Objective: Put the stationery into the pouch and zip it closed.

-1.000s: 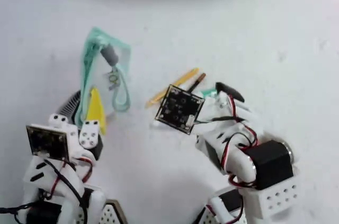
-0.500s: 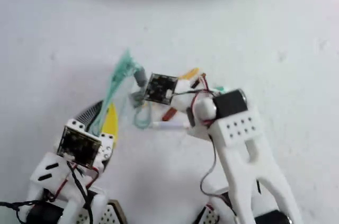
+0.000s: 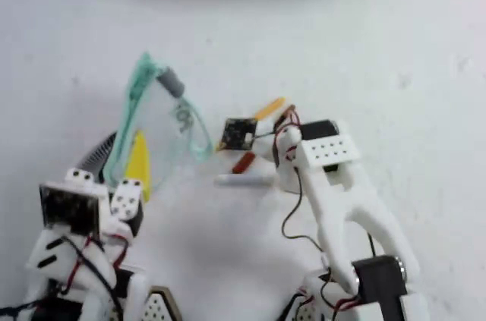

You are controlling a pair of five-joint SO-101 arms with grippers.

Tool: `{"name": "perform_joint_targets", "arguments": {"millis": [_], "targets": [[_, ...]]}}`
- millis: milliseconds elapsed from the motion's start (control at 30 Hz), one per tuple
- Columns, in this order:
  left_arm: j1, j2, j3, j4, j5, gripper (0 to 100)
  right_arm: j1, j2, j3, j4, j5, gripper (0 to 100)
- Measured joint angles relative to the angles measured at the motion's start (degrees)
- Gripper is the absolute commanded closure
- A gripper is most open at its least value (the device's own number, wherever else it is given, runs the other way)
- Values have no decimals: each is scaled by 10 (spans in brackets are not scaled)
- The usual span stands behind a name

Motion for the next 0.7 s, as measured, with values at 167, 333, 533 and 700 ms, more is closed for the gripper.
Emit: {"name": "perform_joint_targets", "arguments": {"millis": [167, 333, 533, 700], "targets": [[19, 29, -5, -14, 1, 937, -22, 42, 3, -38, 0, 803], [22, 109, 19, -69, 1, 835, -20, 120, 3, -94, 0, 807], [-38, 138, 22, -77, 71, 781, -21, 147, 2, -115, 0, 835], [-47, 142, 33, -58, 85, 779, -33, 147, -1, -127, 1, 986]]}}
